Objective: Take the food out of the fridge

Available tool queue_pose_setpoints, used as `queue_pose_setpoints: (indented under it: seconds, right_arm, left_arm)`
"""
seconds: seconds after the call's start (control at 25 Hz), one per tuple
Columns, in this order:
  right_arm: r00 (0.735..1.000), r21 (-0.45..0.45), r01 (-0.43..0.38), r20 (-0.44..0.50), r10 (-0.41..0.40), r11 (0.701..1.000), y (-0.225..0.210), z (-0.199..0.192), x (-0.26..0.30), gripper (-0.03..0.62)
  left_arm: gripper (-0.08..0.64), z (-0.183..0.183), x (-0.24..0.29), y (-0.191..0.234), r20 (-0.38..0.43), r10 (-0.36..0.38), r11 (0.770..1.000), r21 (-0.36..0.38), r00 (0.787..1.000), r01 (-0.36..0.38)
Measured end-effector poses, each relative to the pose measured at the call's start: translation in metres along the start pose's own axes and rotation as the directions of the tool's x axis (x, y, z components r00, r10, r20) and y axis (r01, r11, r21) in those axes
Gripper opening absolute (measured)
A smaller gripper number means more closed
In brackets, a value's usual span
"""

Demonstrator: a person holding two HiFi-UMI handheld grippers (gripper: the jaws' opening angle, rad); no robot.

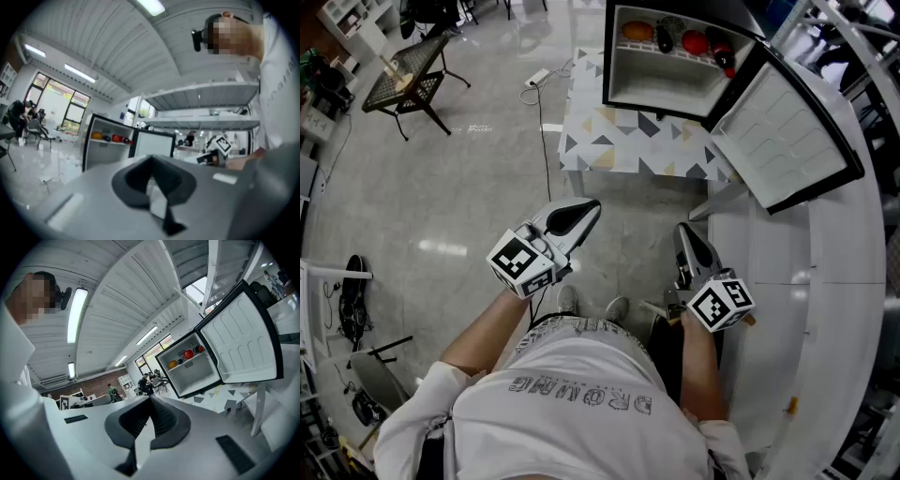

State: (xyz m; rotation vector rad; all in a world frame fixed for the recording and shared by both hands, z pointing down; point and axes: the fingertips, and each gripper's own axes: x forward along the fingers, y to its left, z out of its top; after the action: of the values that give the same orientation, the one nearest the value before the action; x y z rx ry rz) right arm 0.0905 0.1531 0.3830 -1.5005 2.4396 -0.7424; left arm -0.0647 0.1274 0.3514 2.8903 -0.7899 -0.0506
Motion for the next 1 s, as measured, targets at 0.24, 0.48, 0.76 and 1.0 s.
queue_pose_setpoints:
  seconds: [0.24,0.48,0.76,1.0]
  right_arm:
    - [1.000,-0.007,-0.002,-0.010,0.002,1.000,-0.006,-0.001,0.000,-0.009]
    - [1.000,-0.046,-0.013,-0.007,0.012,0.999,-0.006,0.003,0.000,-0.009]
    - [0.999,-0.083,-0.028,-0.028,0.026,0.996,-0.012,0.002,-0.005,-0.009]
    - [0.998,-0.093,-0.055,-0.043,0.051,0.994,-0.024,0.004,-0.018,-0.009]
  left_arm:
    - [0.008,-0.001,0.006,-0.002,0.000,0.002,1.000,0.000,1.000,-0.002]
    - [0.008,-0.004,0.010,-0.004,-0.001,0.012,1.000,-0.002,1.000,-0.012]
    - [0.008,-0.011,0.018,-0.016,-0.007,0.031,1.000,-0.002,0.999,-0.031]
    - [0.008,-0.015,0.026,-0.029,0.005,0.066,0.998,0.003,0.998,-0.066]
